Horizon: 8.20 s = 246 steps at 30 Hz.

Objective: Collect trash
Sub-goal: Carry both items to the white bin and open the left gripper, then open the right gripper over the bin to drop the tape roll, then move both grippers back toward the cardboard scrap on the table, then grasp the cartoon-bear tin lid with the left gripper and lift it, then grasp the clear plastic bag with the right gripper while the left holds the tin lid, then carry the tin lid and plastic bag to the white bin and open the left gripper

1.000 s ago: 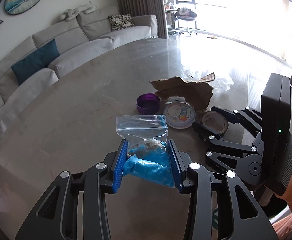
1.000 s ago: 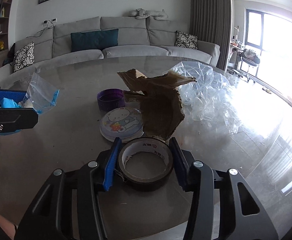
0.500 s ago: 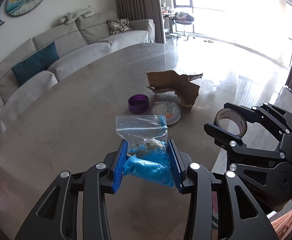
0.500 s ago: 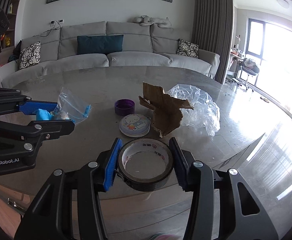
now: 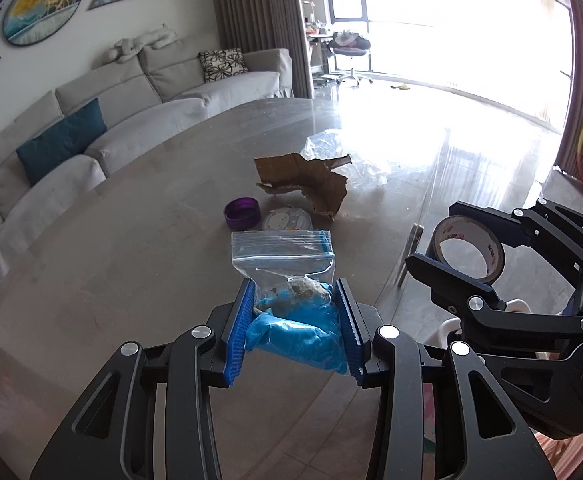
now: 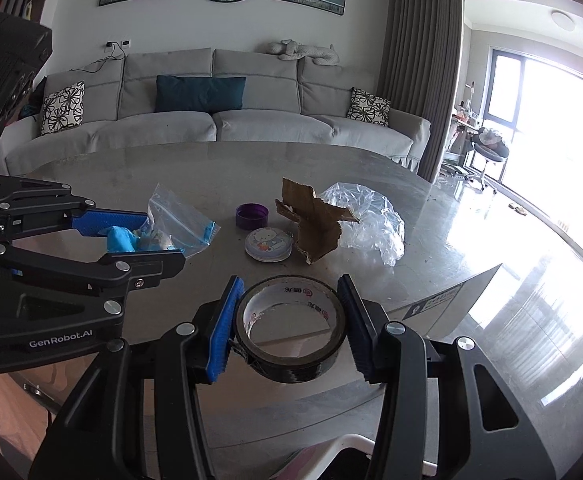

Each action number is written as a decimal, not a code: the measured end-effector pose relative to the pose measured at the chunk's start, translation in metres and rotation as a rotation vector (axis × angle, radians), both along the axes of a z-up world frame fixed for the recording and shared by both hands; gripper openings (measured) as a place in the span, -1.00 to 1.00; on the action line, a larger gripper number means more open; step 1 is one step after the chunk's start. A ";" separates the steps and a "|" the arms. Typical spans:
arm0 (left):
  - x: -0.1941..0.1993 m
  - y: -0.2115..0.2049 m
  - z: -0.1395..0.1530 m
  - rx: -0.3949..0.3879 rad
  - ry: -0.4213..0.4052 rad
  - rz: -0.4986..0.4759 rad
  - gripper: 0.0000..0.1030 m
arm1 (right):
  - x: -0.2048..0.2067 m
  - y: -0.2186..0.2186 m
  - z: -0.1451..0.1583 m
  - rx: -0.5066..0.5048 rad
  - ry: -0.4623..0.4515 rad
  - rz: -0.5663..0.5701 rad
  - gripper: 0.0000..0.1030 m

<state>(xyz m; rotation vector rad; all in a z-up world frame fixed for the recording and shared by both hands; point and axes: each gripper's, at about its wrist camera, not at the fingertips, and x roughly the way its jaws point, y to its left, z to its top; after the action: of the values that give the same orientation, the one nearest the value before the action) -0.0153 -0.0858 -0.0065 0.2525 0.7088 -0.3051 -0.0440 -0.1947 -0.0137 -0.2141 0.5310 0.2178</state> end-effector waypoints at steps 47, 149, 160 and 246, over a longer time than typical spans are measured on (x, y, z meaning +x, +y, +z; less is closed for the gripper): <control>-0.101 -0.182 -0.048 0.031 0.108 -0.315 0.90 | -0.140 -0.165 -0.041 -0.032 0.123 -0.370 -0.04; 0.159 -0.045 -0.079 -0.055 0.176 0.113 0.47 | 0.099 -0.057 -0.052 -0.097 0.056 -0.209 0.91; 0.152 -0.047 -0.075 -0.069 0.186 0.106 0.10 | 0.093 -0.060 -0.044 -0.087 0.044 -0.207 0.91; -0.094 -0.165 -0.038 -0.043 0.128 -0.277 0.10 | -0.099 -0.118 -0.001 0.057 0.064 -0.386 -0.70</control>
<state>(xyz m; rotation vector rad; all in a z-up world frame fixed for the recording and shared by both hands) -0.1092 -0.2511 -0.0442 0.2926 0.7933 -0.6041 -0.1433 -0.3127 -0.0142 -0.0466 0.6179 -0.1359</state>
